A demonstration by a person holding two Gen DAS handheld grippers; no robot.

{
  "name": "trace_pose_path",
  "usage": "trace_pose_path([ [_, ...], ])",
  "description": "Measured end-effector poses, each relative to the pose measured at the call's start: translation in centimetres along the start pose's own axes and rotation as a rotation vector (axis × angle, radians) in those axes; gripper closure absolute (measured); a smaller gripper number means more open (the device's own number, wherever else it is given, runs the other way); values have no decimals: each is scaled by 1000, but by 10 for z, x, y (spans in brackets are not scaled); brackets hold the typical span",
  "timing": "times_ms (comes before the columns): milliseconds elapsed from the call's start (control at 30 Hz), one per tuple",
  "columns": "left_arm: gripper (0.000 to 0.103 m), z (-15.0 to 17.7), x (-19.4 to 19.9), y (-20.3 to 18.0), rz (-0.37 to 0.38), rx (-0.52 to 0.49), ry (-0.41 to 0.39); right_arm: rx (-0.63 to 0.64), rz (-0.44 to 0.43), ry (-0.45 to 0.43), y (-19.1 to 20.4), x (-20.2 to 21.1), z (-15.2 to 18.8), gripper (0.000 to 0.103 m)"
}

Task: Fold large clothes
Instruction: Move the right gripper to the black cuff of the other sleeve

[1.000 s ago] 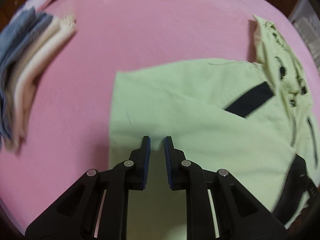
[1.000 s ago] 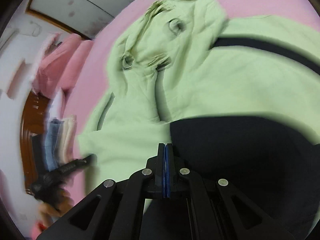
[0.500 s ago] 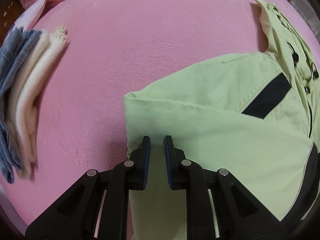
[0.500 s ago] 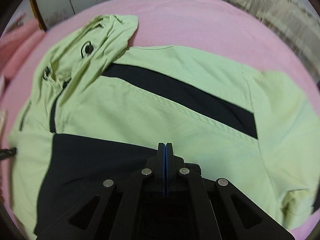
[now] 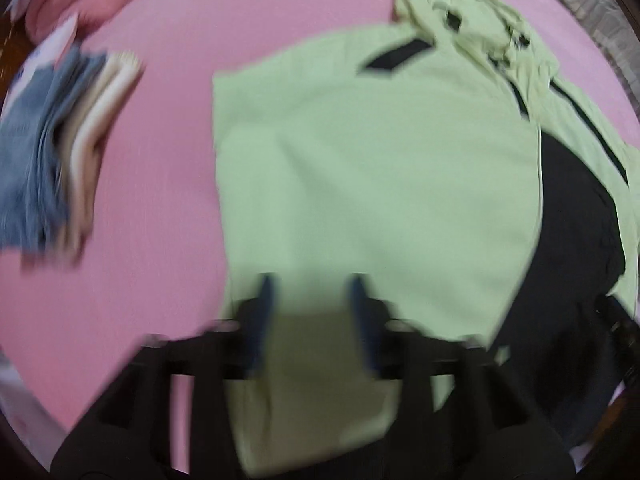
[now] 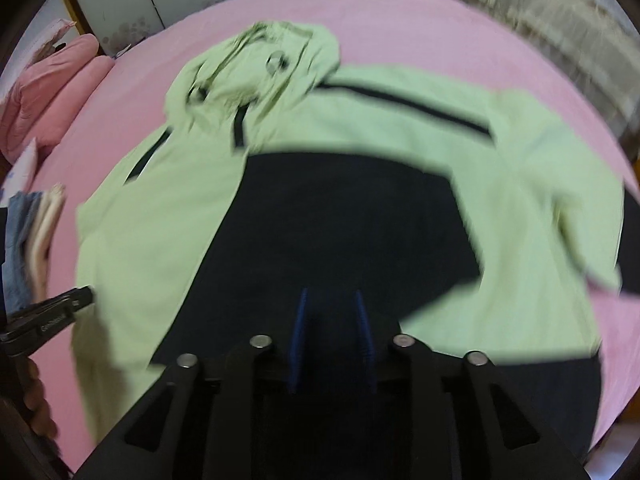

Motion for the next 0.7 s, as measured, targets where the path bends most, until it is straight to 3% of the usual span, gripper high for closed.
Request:
trace_pose_path([
  [67, 41, 19, 7, -7, 50, 23, 50, -1, -19, 53, 5, 3, 17, 75],
  [133, 39, 34, 13, -11, 99, 40, 86, -26, -63, 78, 3, 11, 35, 69],
  [167, 34, 42, 16, -17, 110, 43, 97, -40, -80, 93, 1, 17, 43, 56],
  [200, 28, 51, 21, -22, 120, 38, 105, -47, -92, 103, -1, 23, 51, 37],
  [267, 24, 69, 31, -33, 144, 21, 103, -41, -100, 94, -2, 33, 63, 16],
  [333, 23, 83, 40, -41, 148, -1, 96, -52, -97, 82, -7, 41, 72, 16],
  [433, 23, 96, 66, -58, 108, -19, 24, -108, -136, 117, -17, 42, 87, 16],
  [567, 23, 105, 94, -81, 109, -82, -40, -202, -196, 123, -37, 42, 103, 16],
  [667, 23, 105, 105, -111, 131, -111, -36, -277, -246, 146, -57, 33, 110, 16],
  [700, 23, 107, 106, -127, 108, -119, -26, -299, -264, 157, -64, 31, 111, 16],
])
Point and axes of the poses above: each gripper's, at about its wrist camera, not at the fingertips, and x roughly against the way its jaws point, y to its left, z to its underside, the point moved 1 cm from there along -x, roughly the way its jaws point, and after that the axes turned 4 degrees about z, right-handed, at the moved point
